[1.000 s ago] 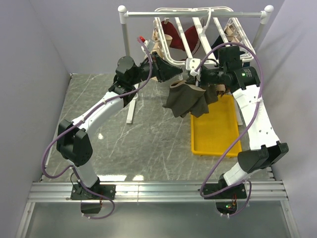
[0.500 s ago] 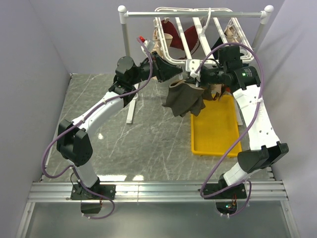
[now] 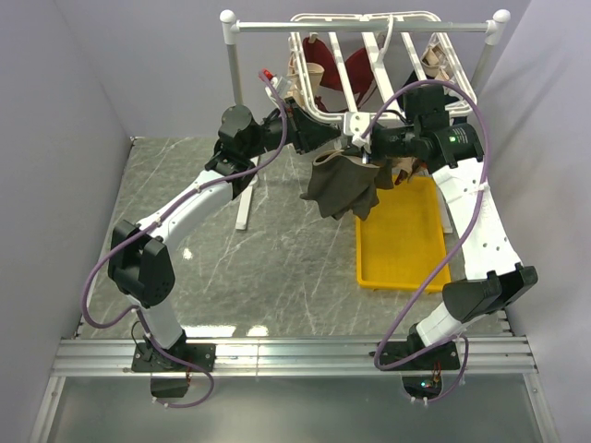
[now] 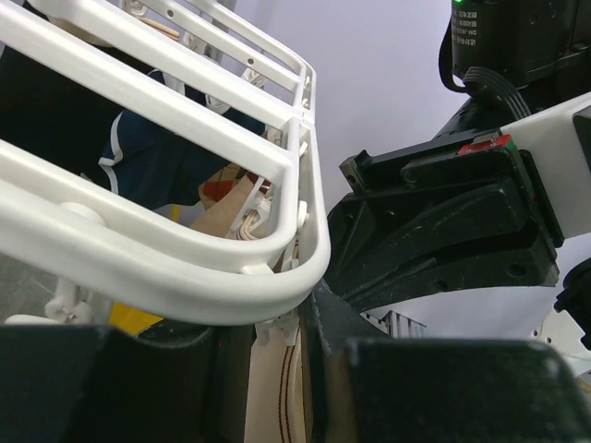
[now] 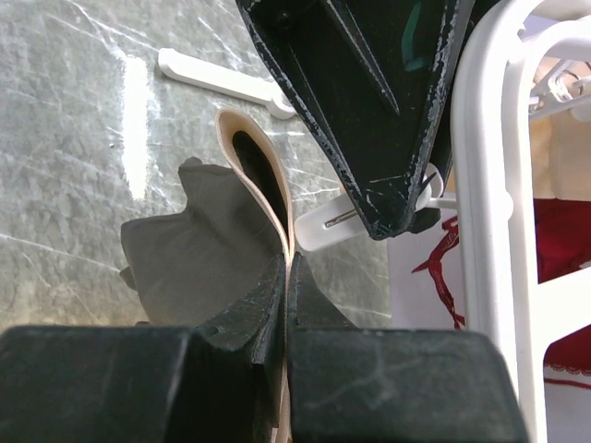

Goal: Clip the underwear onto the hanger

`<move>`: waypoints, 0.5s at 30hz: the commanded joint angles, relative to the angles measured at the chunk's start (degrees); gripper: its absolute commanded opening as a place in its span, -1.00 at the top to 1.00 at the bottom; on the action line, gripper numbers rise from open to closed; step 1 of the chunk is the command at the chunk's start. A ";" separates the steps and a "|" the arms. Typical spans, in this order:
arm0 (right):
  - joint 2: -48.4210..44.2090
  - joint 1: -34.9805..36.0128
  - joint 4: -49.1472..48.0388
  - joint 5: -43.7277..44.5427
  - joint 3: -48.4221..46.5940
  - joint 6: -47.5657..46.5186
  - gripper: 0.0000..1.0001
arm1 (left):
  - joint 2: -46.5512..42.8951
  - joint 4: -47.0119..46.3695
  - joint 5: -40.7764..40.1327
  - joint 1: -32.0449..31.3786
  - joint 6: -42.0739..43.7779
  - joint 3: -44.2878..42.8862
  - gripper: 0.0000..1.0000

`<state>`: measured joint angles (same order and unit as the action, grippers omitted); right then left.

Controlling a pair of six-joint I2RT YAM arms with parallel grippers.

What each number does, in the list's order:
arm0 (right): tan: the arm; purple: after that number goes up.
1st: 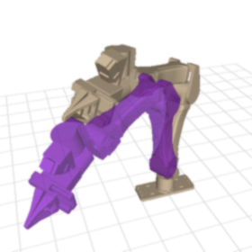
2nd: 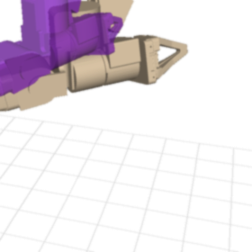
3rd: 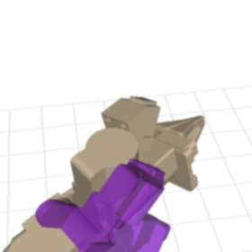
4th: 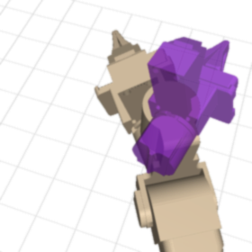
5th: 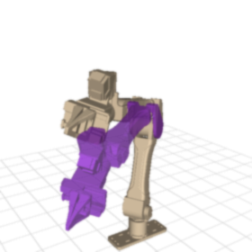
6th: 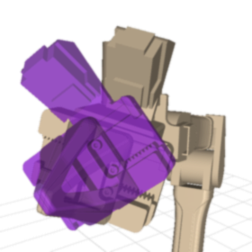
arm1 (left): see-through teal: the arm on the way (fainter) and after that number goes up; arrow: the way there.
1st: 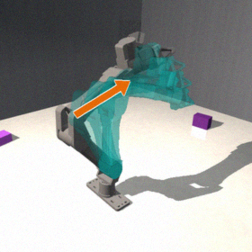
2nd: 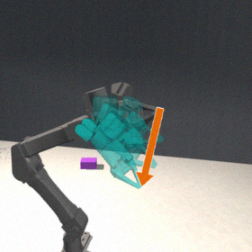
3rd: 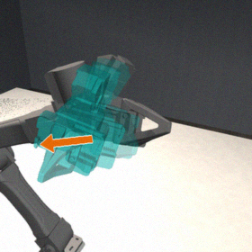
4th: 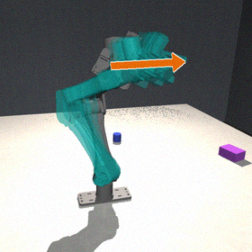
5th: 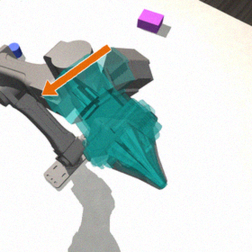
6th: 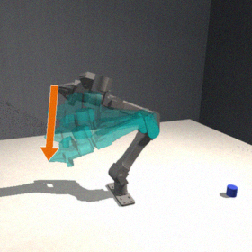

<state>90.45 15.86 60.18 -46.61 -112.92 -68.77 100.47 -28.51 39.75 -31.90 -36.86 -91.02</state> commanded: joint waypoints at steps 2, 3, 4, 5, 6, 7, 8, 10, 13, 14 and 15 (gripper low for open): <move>-0.72 0.67 -1.38 -0.06 -1.60 -1.01 1.00 | 0.17 -2.51 1.65 0.00 -0.49 -0.38 0.99; -0.81 0.93 -1.56 0.64 -1.34 -1.10 1.00 | 0.26 -2.60 1.74 0.00 -0.58 -0.73 0.99; -0.89 0.93 -1.73 0.90 -0.64 -1.71 1.00 | 0.52 -2.43 1.82 0.00 -1.10 -0.91 0.99; -0.98 1.02 -2.78 1.08 -0.28 -1.54 1.00 | 0.52 -2.43 1.91 0.00 -1.28 -1.00 0.99; -1.24 1.02 -3.14 1.26 -0.02 -1.19 1.00 | 0.61 -2.34 2.17 0.00 -1.28 -1.00 0.99; -1.25 1.10 -3.06 1.26 0.07 -1.71 1.00 | 0.43 -2.60 2.18 0.00 -1.63 -0.91 0.99; -1.16 1.11 -2.79 1.26 0.07 -1.89 1.00 | 0.43 -2.60 2.18 0.00 -1.72 -0.91 0.99; -1.07 1.11 -2.79 1.43 0.07 -2.33 1.00 | 0.43 -2.69 2.26 0.00 -1.98 -1.00 0.99; -0.72 1.11 -3.05 1.87 0.07 -2.15 1.00 | 0.52 -2.86 2.88 -0.09 -2.16 -1.09 0.99; -0.81 1.11 -2.97 1.96 0.07 -2.33 1.00 | 0.43 -3.13 2.97 -0.18 -2.25 -1.00 0.99; -0.63 1.11 -2.79 2.05 0.16 -2.68 1.00 | 0.35 -3.65 3.06 -0.18 -2.42 -0.74 0.99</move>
<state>90.45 16.53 59.66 -44.97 -112.81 -70.46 100.90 -29.45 40.66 -31.90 -38.24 -91.02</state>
